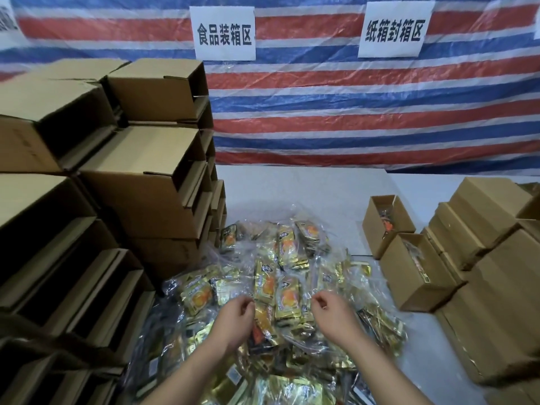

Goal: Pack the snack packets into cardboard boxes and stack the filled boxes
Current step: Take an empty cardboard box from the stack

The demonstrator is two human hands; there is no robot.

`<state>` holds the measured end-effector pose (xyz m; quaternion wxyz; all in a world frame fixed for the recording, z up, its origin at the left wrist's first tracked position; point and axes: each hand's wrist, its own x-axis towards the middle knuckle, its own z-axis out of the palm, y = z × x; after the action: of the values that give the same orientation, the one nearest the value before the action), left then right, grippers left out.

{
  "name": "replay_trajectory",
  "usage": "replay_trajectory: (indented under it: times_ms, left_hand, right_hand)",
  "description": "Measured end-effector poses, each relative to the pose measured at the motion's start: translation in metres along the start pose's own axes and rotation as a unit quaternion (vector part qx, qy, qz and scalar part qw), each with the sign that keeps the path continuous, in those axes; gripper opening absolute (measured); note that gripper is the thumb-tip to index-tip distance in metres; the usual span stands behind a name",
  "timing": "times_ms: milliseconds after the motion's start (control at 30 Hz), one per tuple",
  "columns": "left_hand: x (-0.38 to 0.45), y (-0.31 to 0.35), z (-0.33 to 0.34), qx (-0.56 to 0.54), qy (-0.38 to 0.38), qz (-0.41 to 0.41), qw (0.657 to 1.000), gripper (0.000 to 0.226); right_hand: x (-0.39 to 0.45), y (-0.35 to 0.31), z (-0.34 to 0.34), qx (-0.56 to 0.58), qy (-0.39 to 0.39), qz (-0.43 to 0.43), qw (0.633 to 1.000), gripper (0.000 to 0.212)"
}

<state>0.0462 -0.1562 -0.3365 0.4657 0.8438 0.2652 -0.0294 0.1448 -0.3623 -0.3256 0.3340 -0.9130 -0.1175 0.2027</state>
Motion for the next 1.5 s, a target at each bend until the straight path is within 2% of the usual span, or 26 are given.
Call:
replay_trajectory:
  times_ms: [100,167,333,567,700,800,933,1067,1333,1500]
  left_hand:
    - [0.002,0.017,-0.019,-0.002,0.046,0.034,0.998,0.013]
    - [0.003,0.032,-0.038,-0.003,0.087,0.066,0.994,0.02]
    - [0.003,0.078,-0.105,0.008,0.223,0.136,0.965,0.022]
    - [0.006,0.129,-0.217,0.077,0.424,0.206,0.879,0.027]
    - [0.011,0.147,-0.278,0.198,0.508,0.205,0.813,0.03]
    - [0.021,0.151,-0.316,0.298,0.511,0.133,0.795,0.038]
    - [0.036,0.15,-0.345,0.382,0.454,0.035,0.804,0.051]
    - [0.047,0.14,-0.36,0.443,0.416,-0.034,0.793,0.059]
    - [0.057,0.13,-0.371,0.439,0.425,-0.071,0.788,0.069]
    - [0.054,0.131,-0.376,0.463,0.427,-0.062,0.774,0.045]
  right_hand:
    - [0.007,-0.021,0.004,0.03,-0.007,-0.023,0.999,0.023]
    - [0.015,-0.045,0.001,0.051,-0.003,-0.05,0.997,0.026]
    - [0.032,-0.131,-0.014,0.067,0.016,-0.144,0.987,0.033]
    - [0.05,-0.263,-0.036,0.064,0.043,-0.289,0.954,0.036]
    - [0.057,-0.329,-0.038,0.03,0.054,-0.346,0.936,0.051]
    - [0.061,-0.363,-0.036,0.011,0.053,-0.365,0.929,0.062]
    - [0.07,-0.389,-0.033,-0.004,0.031,-0.373,0.927,0.072]
    - [0.081,-0.401,-0.03,-0.033,0.005,-0.369,0.929,0.078]
    - [0.092,-0.403,-0.026,-0.047,0.0,-0.35,0.936,0.079]
    - [0.094,-0.4,-0.029,-0.053,-0.003,-0.338,0.939,0.079]
